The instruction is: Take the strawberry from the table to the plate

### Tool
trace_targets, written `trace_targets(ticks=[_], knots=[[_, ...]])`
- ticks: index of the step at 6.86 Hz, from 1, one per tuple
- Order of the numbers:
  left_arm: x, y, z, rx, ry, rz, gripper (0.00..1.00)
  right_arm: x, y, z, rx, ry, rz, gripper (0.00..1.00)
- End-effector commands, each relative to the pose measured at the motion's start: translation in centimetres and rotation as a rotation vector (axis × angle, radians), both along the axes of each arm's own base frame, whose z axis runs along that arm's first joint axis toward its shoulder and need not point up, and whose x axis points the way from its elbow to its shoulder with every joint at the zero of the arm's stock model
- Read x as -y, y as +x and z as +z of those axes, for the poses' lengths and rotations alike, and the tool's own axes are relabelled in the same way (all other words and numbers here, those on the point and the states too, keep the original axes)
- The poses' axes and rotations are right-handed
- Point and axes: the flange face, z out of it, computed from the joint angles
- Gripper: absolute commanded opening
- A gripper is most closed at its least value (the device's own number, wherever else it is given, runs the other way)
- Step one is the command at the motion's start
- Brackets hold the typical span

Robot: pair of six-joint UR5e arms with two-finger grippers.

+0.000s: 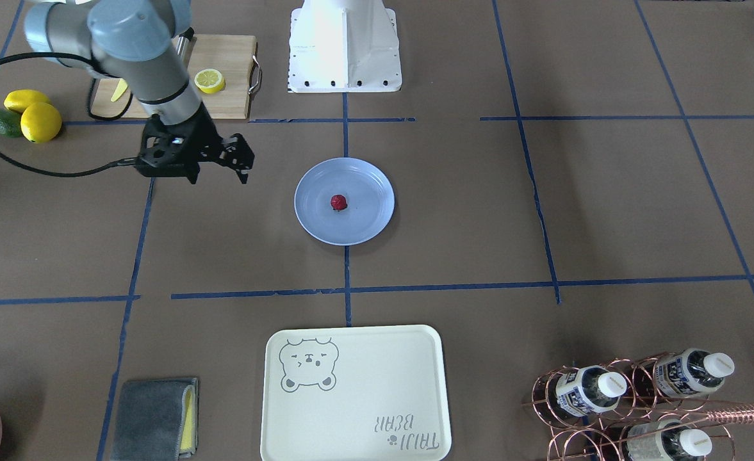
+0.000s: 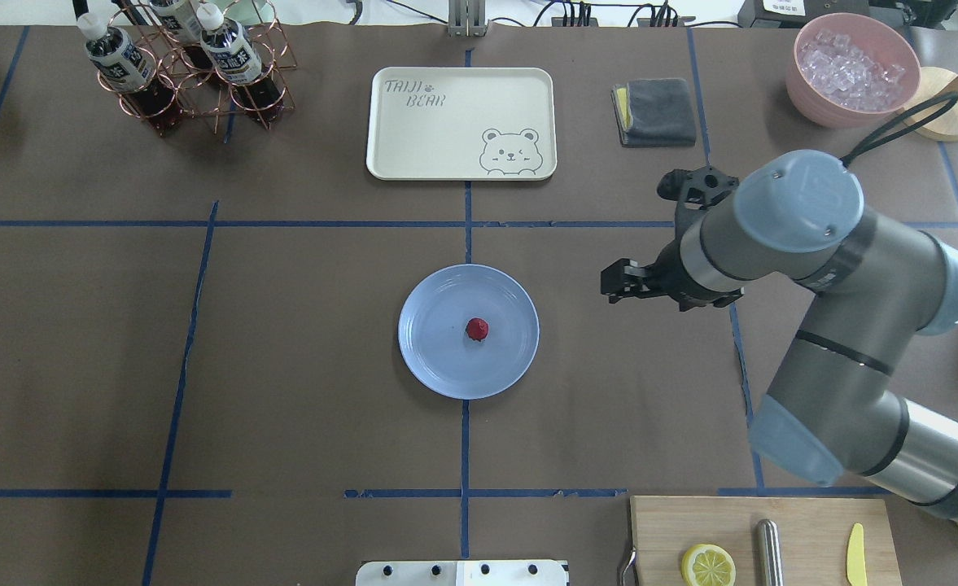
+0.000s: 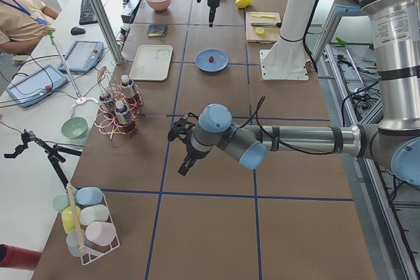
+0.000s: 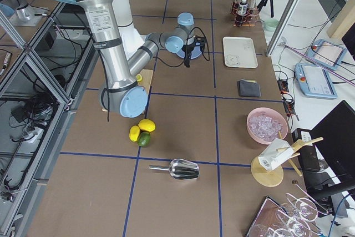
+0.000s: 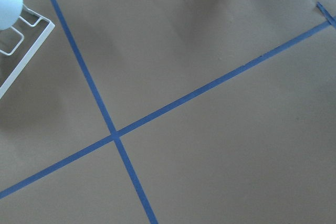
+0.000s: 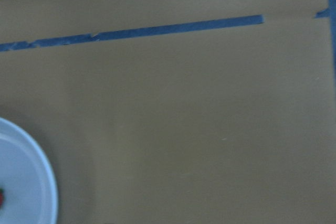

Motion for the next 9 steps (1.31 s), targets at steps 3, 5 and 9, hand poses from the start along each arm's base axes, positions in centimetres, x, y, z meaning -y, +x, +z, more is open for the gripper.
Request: trace_targets(ticks=[3,5,9], knots=[[-2.4,-1.3,1.3,-0.089,-0.075,0.049,1.0,2.6,22.5,16.9,-0.073,0.115,-0.182,1.0],[-1.8,-1.5,-2.2,-0.083,-0.133,0.04,1.0,1.5,32.6,24.6,-0.029,0.145,-0.225,1.0],[-2.5,-3.6,1.1,-0.049,-0.213,0.031,1.0,-2.0,39.1,30.1,-0.012,0.16,-0.218,1.0]])
